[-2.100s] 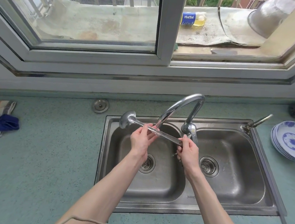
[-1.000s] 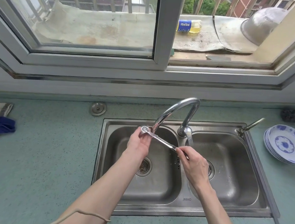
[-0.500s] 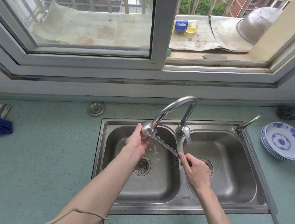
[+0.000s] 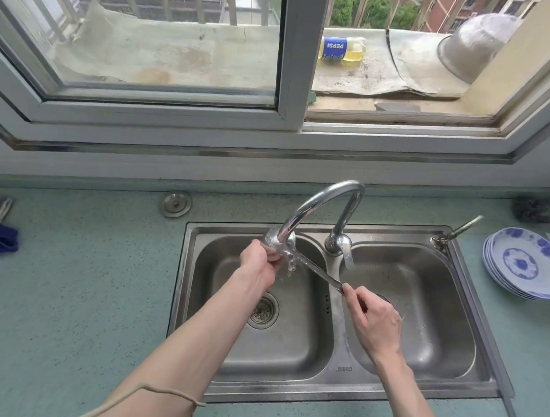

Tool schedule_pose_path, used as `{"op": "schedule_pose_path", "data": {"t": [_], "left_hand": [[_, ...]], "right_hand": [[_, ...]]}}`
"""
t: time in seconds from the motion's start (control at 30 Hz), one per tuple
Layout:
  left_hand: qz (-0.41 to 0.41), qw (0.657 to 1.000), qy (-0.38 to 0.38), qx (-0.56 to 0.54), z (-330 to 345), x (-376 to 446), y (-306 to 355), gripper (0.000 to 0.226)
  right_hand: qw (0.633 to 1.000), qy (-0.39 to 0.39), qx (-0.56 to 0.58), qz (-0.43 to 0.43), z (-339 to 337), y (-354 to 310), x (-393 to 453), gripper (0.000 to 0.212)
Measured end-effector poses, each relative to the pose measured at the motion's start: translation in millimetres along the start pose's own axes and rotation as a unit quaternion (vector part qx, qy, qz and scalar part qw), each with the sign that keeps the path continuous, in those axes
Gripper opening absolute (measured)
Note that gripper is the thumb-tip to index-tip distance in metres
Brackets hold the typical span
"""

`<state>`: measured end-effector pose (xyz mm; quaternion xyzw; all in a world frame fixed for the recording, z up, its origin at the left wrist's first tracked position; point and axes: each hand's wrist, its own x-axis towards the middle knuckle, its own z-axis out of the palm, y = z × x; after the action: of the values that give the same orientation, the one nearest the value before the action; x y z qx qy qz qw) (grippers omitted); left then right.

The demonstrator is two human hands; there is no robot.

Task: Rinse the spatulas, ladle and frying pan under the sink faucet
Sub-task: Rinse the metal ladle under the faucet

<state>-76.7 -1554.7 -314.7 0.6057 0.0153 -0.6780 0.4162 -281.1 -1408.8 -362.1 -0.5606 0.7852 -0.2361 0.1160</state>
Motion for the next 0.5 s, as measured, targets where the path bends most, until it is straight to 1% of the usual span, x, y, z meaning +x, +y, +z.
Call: {"op": "schedule_pose_path", "data": {"t": [0.07, 0.17, 0.27, 0.3, 0.4, 0.47, 0.5], "left_hand": [[-0.012, 0.999, -0.039, -0.004, 0, -3, -2, 0.030], [-0.020, 0.996, -0.083, 0.010, -3, -1, -5, 0.017], [-0.008, 0.996, -0.069, 0.063, -7, 7, -10, 0.008], [-0.001, 0.995, -0.064, 0.076, -8, 10, -11, 0.010], [0.021, 0.993, -0.033, 0.112, -7, 15, -12, 0.026], [0.032, 0.994, -0.002, 0.108, -7, 15, -12, 0.035], [0.034, 0.995, 0.008, 0.098, -7, 17, -11, 0.035]], "right_hand": [[1.000, 0.002, 0.015, 0.020, -2, 4, 0, 0.059], [0.999, 0.006, 0.014, 0.029, -4, 10, -1, 0.060], [0.999, 0.003, 0.009, 0.030, -3, 14, -2, 0.062], [1.000, -0.002, 0.008, 0.029, -2, 14, -1, 0.062], [1.000, -0.015, 0.010, 0.014, 2, 15, 0, 0.062], [0.999, -0.021, 0.025, 0.011, 4, 15, 1, 0.061], [0.999, -0.024, 0.035, 0.012, 5, 14, 1, 0.061]]}}
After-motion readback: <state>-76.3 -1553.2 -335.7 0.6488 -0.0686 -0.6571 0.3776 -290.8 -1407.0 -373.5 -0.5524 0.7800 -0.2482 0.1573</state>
